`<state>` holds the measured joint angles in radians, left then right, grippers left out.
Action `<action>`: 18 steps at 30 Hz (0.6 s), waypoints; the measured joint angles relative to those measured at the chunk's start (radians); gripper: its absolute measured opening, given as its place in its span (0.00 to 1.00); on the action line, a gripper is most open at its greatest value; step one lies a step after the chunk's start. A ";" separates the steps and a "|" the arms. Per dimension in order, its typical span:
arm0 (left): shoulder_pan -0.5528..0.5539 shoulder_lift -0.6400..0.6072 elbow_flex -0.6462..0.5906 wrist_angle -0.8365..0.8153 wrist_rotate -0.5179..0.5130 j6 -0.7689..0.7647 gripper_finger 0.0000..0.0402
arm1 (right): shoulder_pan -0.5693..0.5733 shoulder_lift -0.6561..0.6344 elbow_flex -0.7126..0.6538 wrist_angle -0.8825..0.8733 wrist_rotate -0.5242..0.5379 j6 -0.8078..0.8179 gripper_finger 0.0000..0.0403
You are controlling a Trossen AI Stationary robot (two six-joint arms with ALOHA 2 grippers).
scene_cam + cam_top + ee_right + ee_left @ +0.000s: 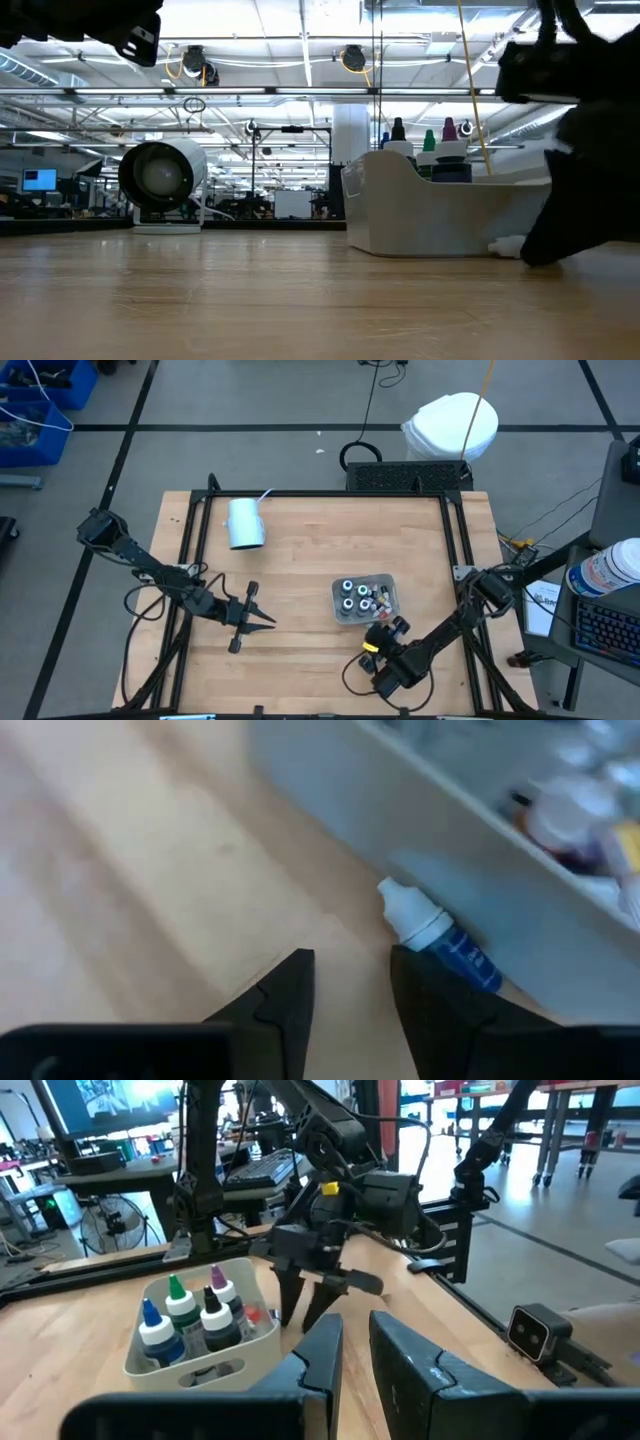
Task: Pick & Place food coloring
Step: Put the small blue food coloring bottle into the gray bin
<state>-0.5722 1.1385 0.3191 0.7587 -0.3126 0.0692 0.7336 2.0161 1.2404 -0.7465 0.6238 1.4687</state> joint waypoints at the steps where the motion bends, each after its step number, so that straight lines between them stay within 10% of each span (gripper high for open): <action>1: -0.001 0.000 0.000 -0.001 0.000 0.000 0.16 | 0.007 -0.002 0.008 0.008 -0.006 -0.059 0.31; 9: -0.028 0.000 0.000 -0.004 0.000 0.000 0.16 | 0.095 -0.001 0.095 -0.046 0.005 -0.474 0.26; 18: -0.040 0.000 0.000 -0.017 0.000 -0.009 0.16 | 0.106 -0.005 0.101 -0.167 0.151 -0.491 0.24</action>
<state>-0.6121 1.1385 0.3191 0.7416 -0.3126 0.0602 0.8399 2.0109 1.3418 -0.9135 0.7751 0.9777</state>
